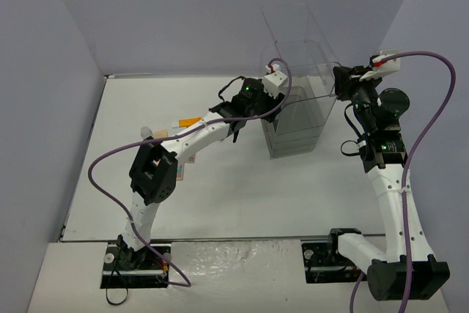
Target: Organize the makeup
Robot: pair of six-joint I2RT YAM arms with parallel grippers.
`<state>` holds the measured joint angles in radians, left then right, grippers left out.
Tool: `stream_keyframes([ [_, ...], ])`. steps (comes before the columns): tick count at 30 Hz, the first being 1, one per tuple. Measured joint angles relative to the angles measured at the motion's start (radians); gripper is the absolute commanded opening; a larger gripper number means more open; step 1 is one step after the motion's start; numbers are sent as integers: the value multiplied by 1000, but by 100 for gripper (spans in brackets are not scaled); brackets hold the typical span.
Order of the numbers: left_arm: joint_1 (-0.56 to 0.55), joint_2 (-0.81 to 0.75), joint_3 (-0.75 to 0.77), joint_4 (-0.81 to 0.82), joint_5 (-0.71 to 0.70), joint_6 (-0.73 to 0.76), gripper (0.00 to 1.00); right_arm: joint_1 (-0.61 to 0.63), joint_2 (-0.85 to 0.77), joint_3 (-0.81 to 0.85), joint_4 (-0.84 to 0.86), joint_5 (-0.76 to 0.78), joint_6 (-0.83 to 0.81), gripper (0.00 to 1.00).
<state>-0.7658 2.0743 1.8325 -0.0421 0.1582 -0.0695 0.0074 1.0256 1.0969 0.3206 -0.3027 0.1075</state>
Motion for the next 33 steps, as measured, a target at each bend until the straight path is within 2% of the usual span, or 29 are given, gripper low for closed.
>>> stream_keyframes([
  [11, 0, 0, 0, 22, -7, -2, 50, 0, -1, 0, -1, 0, 0, 0],
  [15, 0, -5, -12, 35, -10, -6, 54, 0, -1, 0, -1, 0, 0, 0],
  [23, 4, -155, -225, 59, -42, -10, 64, 0, -2, -2, 1, 0, 1, 0],
  [33, 31, -383, -401, 77, -102, -16, 67, 2, -3, -6, 7, -1, 1, 0],
])
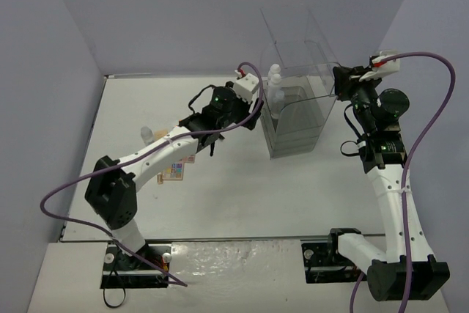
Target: Organize the makeup
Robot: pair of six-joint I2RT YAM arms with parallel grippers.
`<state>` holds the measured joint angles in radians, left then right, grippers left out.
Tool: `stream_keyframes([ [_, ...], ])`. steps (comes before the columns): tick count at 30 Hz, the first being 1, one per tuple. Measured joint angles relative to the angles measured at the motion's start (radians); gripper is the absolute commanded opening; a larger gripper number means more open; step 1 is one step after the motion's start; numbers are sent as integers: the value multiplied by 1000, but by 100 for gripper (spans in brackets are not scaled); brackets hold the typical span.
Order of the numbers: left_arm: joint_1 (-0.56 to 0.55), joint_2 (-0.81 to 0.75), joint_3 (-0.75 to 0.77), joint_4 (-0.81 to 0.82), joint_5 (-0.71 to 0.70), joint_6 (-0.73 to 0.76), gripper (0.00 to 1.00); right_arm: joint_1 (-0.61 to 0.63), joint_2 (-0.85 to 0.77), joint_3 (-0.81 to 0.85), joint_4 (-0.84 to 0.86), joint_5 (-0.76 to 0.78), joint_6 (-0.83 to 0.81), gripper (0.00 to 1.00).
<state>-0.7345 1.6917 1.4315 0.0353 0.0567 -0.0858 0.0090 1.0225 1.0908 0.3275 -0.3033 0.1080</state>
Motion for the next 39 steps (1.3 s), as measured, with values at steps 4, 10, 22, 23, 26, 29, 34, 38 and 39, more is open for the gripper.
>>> stream_keyframes([
  [4, 67, -115, -90, -27, -71, -50, 70, 3, -1, -1, 0, 1, 0, 0],
  [10, 270, -290, -279, -93, -260, -129, 73, 6, -5, -5, 2, 1, -4, 0],
  [22, 603, -390, -611, -128, -409, -284, 74, 13, -8, -7, 1, 3, -6, 0],
  [23, 606, -386, -621, -118, -411, -292, 74, 13, -8, -7, 2, 4, -6, 0],
  [26, 610, -363, -632, -69, -409, -315, 74, 13, -9, -8, 1, 4, -7, 0],
  [29, 617, -323, -633, -12, -400, -330, 74, 13, -10, -9, 1, 4, -7, 0],
  [34, 626, -250, -634, 55, -382, -338, 74, 14, -14, -11, 2, 7, -7, 0],
  [38, 626, -213, -634, 87, -365, -338, 72, 15, -15, -11, 0, 7, -7, 0],
  [39, 626, -207, -634, 94, -362, -338, 70, 16, -15, -11, 0, 8, -7, 0],
])
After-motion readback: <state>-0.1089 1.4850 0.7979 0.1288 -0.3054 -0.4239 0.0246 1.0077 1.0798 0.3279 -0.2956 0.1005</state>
